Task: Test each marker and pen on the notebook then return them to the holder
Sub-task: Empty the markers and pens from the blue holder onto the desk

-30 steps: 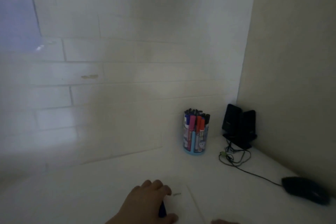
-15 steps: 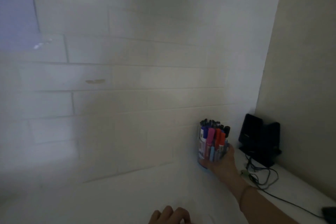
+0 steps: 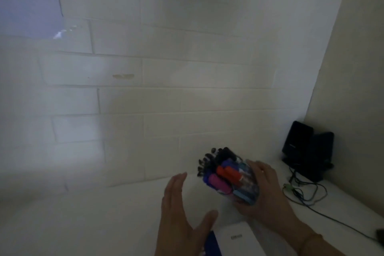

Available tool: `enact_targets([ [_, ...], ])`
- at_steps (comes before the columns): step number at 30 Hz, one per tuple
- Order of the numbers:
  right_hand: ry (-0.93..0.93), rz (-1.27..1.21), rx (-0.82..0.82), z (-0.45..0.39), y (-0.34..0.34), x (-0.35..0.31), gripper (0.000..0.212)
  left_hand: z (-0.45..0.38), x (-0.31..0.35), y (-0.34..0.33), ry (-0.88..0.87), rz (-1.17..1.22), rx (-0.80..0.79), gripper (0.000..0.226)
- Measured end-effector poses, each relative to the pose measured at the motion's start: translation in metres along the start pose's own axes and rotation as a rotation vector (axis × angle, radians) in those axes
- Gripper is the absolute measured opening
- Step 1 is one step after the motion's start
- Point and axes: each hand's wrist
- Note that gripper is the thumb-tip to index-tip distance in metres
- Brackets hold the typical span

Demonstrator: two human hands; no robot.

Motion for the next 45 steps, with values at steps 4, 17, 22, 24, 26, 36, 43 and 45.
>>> enact_targets([
  [4,0.374,0.22,-0.096,-0.005,0.009,-0.018,0.101,-0.006,-0.002,0.008,-0.022,0.021,0.027,0.101],
  [17,-0.157,-0.799,-0.544,-0.008,-0.007,0.0,0.098,-0.009,-0.015,0.006,0.007,0.01,-0.095,0.063],
  [22,-0.313,-1.057,-0.375,-0.012,-0.016,-0.013,0.093,-0.009,-0.016,0.004,0.108,0.02,-0.061,0.069],
  [24,-0.389,-1.187,-0.31,-0.017,-0.018,-0.024,0.093,-0.009,-0.016,0.003,0.107,-0.007,-0.045,0.073],
  [26,-0.455,-1.191,-0.19,-0.026,-0.017,-0.04,0.099,-0.007,-0.012,0.002,0.117,-0.058,-0.038,0.079],
  [36,-0.33,-0.963,0.103,-0.056,-0.003,-0.078,0.079,-0.005,-0.018,0.003,0.098,-0.165,-0.023,0.094],
  [43,-0.36,-0.954,0.157,-0.063,0.0,-0.064,0.079,-0.005,-0.016,0.004,0.142,-0.217,-0.079,0.094],
  [45,-0.372,-0.96,0.189,-0.066,0.002,-0.057,0.071,-0.005,-0.015,0.005,0.15,-0.236,-0.089,0.092],
])
Point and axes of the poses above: each hand's wrist, its own z-axis away from the middle knuckle, its own y-axis out of the back of the hand, x = y × z, and after that the axes turned 7 degrees about z, right-handed
